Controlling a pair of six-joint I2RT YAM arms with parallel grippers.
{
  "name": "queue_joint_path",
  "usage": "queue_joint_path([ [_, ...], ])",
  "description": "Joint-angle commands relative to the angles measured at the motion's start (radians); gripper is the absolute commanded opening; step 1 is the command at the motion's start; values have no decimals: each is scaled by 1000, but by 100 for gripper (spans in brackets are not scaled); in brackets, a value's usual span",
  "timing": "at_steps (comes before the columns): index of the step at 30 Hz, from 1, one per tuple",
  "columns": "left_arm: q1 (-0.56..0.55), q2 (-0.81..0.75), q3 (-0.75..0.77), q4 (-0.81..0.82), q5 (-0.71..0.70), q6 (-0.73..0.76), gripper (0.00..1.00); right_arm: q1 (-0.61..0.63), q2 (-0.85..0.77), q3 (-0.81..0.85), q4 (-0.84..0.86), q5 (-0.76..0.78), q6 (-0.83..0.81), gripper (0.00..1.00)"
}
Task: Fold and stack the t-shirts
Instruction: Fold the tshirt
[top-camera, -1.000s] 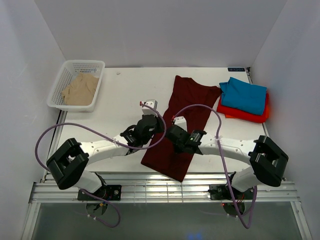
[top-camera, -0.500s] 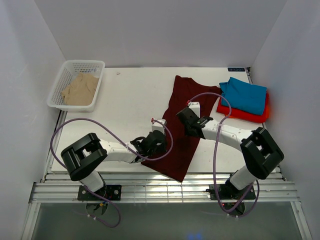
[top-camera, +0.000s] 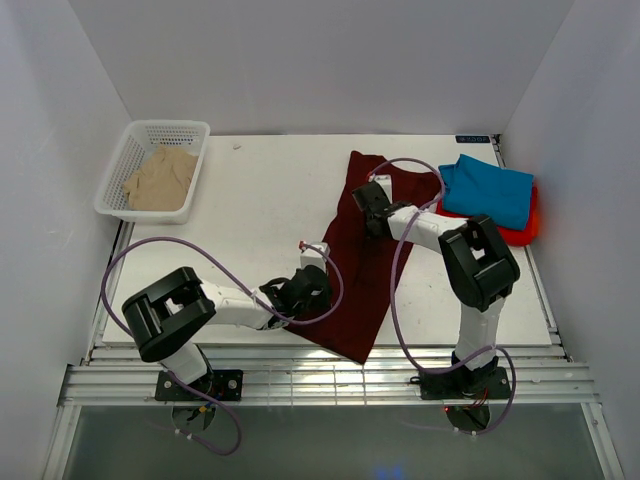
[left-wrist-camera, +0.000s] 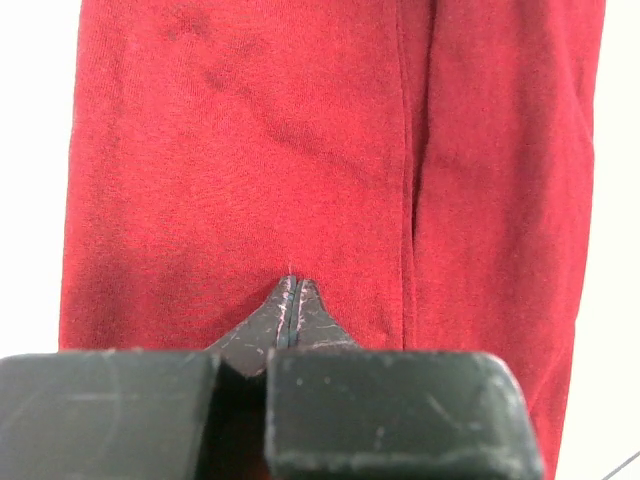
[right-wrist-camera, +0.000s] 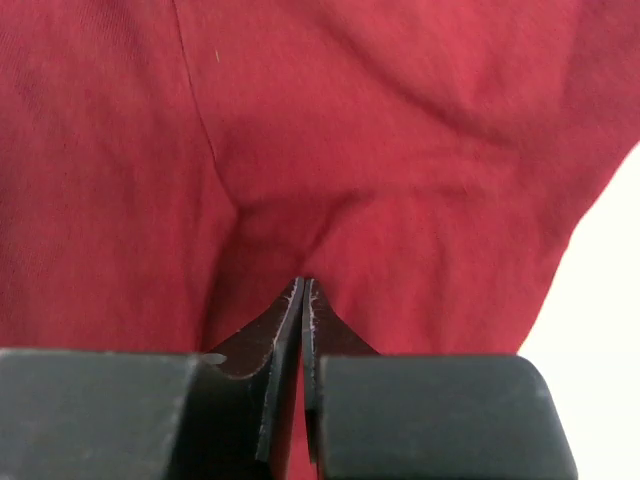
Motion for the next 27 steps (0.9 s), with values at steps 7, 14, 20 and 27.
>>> queue_joint_path([
  [7,-25,29,-53,5,-8,-85,0,-39,158,167,29,-64,-79,8],
  [14,-37,51,-70,6,-14,-151,0,-50,292,311,24,-147,-109,8],
  [20,-46,69,-64,5,-14,-171,0,-55,395,487,-34,-196,-131,8],
  [27,-48,80,-42,2,-37,-139,0,-56,410,545,-66,-208,-143,8],
])
